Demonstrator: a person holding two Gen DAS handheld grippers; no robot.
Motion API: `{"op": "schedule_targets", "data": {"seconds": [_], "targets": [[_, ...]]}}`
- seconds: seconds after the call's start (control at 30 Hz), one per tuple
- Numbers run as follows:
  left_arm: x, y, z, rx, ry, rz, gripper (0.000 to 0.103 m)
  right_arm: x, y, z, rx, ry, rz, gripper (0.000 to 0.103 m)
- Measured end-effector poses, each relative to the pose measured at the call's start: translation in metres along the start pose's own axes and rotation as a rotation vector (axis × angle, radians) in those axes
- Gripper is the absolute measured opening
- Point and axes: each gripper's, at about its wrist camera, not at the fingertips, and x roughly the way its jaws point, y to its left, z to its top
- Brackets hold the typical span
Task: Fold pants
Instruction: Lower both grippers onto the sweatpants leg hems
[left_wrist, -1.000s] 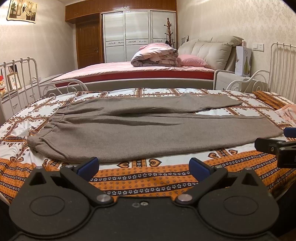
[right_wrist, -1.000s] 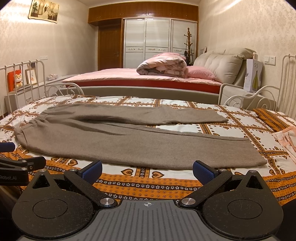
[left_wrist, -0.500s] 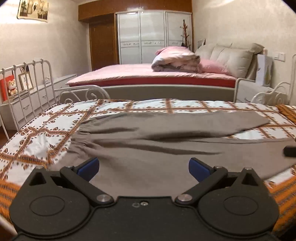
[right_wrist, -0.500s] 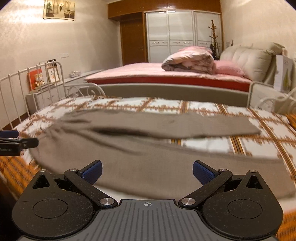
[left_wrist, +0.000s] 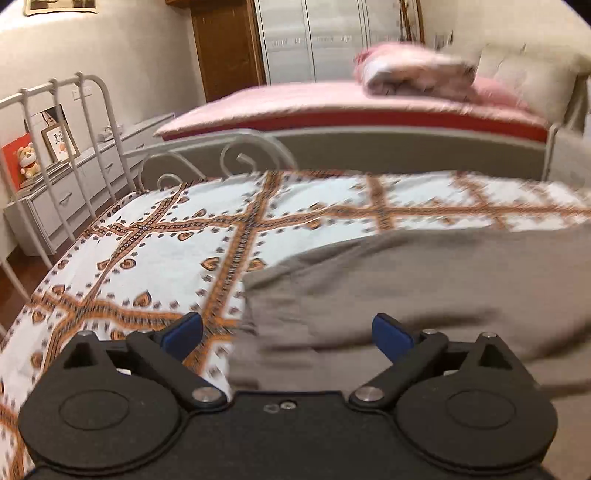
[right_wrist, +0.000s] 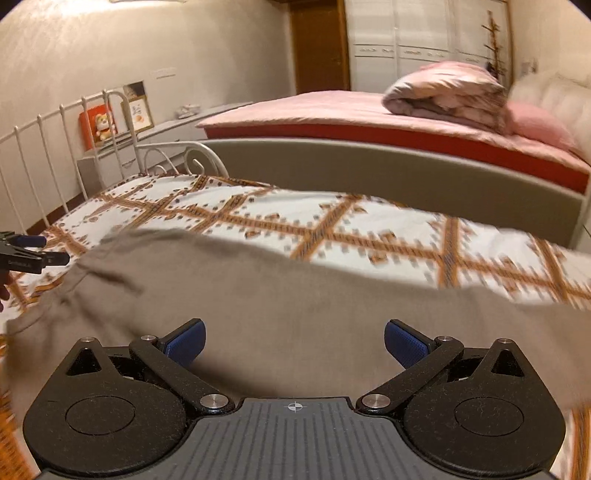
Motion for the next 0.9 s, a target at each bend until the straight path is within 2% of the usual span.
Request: {"op": "schedule_targets", "data": {"seconds": [0.03,0.1,0.13,0.23,0.33,0.47,0.53,0.7,0.8,0.83,0.9], "targets": [[0.014,0.004,0.004,0.017,0.016,0.006,0.092,0.013,-0.002,0.006,-0.015,0.002,0.001,0.100],[0.040,0.011,0.012,0.043,0.055,0.013,0.089,0.049,-0.005,0.021,-0.044,0.026,0.015,0.072],[0.052,0.016,0.015,0.038,0.072,0.007,0.088,0.069,-0.007,0.028,-0.059,0.047,0.018,0.070],[0.082,0.029,0.019,0.030,0.113,0.009,0.086,0.111,-0.011,0.038,-0.080,0.063,0.035,0.070],[0.097,0.041,0.020,-0.012,0.117,-0.033,0.087,0.141,-0.008,0.042,-0.128,0.070,0.053,0.070],[0.119,0.052,0.022,-0.061,0.119,-0.146,0.086,0.165,-0.007,0.042,-0.173,0.076,0.073,0.070],[0.129,0.051,0.019,-0.075,0.144,-0.241,0.082,0.172,-0.008,0.041,-0.184,0.083,0.084,0.070],[0.135,0.059,0.013,-0.123,0.106,-0.319,0.082,0.180,-0.013,0.038,-0.183,0.093,0.097,0.070],[0.129,0.066,0.017,-0.124,0.097,-0.378,0.052,0.180,-0.017,0.037,-0.177,0.089,0.122,0.070],[0.129,0.070,0.018,-0.144,0.103,-0.392,0.048,0.181,-0.018,0.037,-0.182,0.093,0.129,0.070],[0.131,0.071,0.023,-0.140,0.111,-0.402,0.048,0.184,-0.018,0.038,-0.204,0.105,0.134,0.070]]}}
